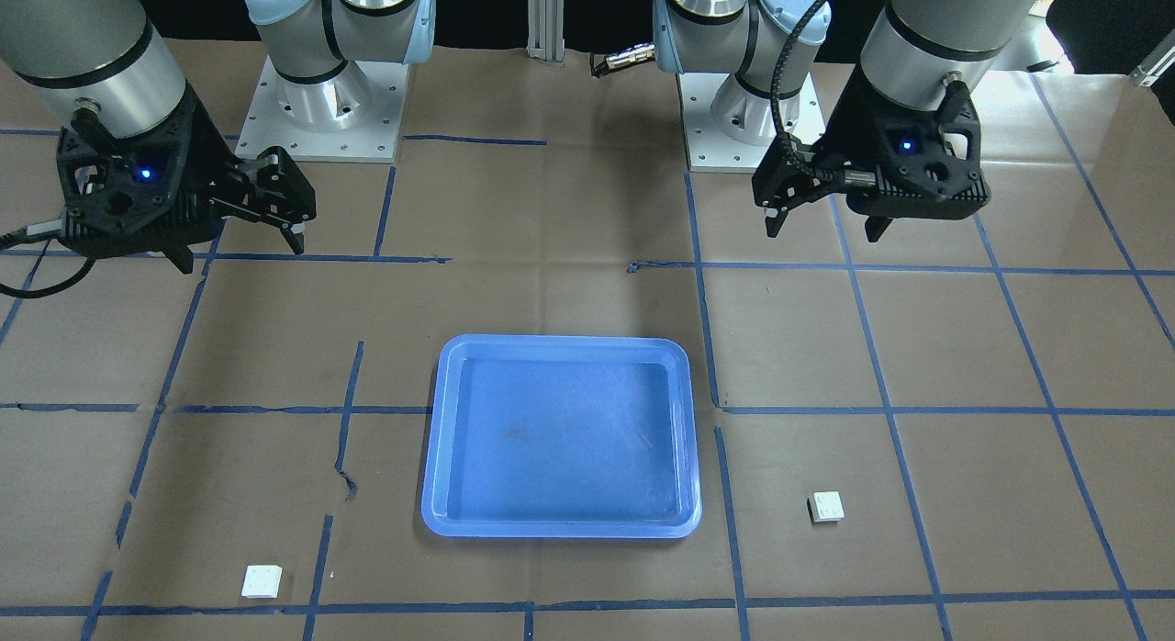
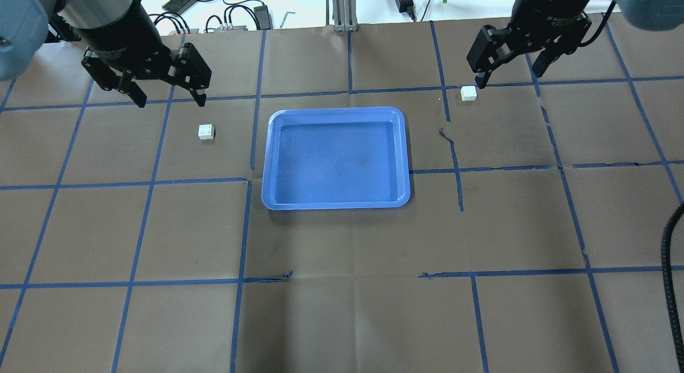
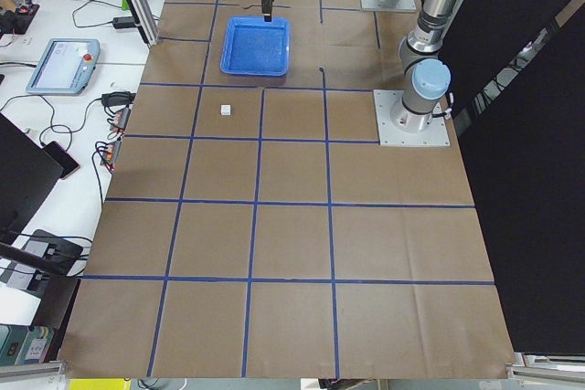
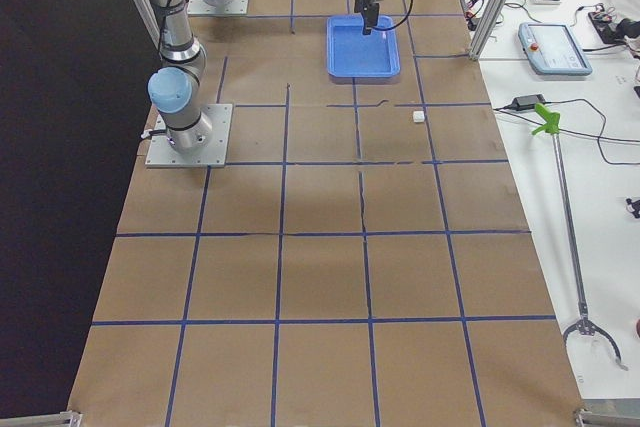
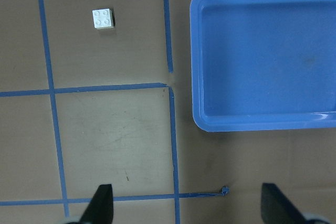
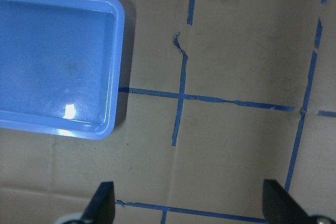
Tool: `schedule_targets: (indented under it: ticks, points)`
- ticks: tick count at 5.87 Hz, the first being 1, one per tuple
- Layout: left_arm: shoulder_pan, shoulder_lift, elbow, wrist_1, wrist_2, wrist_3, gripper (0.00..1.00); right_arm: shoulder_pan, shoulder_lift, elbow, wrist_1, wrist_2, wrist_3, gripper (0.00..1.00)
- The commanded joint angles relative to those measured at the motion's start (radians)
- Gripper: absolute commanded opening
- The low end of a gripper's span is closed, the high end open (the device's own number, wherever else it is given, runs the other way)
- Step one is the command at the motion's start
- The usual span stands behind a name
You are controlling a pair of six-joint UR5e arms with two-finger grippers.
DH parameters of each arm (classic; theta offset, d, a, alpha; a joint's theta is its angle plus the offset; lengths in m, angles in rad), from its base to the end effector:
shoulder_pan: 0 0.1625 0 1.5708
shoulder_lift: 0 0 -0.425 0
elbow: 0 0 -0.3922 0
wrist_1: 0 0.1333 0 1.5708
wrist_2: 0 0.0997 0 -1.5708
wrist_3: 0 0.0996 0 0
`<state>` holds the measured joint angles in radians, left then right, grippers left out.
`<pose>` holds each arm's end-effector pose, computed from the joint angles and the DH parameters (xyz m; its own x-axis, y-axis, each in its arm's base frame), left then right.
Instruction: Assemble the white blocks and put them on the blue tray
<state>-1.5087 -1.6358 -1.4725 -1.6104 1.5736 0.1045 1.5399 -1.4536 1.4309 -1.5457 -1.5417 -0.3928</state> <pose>-0.1006 -0.5259 0.4994 -0.9991 0.0424 -0.0021 0.0424 0.9991 0.0066 0.1194 -0.5452 0.4937 -0.9348 -0.3540 -0.0278 -0.3539 0.9352 -0.0089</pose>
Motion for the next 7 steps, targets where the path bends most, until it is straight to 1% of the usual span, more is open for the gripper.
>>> schedule_targets:
  ticks: [1,2,3,4,5,6,7]
  points:
    - [0.106,-0.105,-0.020,0.129,-0.003,0.086,1.00,-0.007,0.057,0.002,-0.115,-0.008,-0.559,1.00]
    - [0.125,-0.210,-0.022,0.245,-0.001,0.090,1.00,-0.018,0.112,-0.009,-0.157,0.000,-0.895,1.00]
    - [0.127,-0.331,-0.022,0.385,-0.003,0.090,1.00,-0.058,0.157,-0.021,-0.201,0.006,-1.187,1.00]
    - [0.127,-0.408,-0.031,0.467,-0.003,0.090,1.00,-0.113,0.239,-0.088,-0.220,0.041,-1.424,1.00]
    - [0.127,-0.471,-0.067,0.563,-0.001,0.090,1.00,-0.147,0.377,-0.248,-0.200,0.095,-1.527,1.00]
    - [0.127,-0.511,-0.115,0.680,-0.007,0.090,1.00,-0.152,0.491,-0.409,-0.133,0.141,-1.566,1.00]
    - [0.127,-0.542,-0.150,0.751,-0.009,0.090,1.00,-0.184,0.571,-0.473,-0.108,0.258,-1.580,1.00]
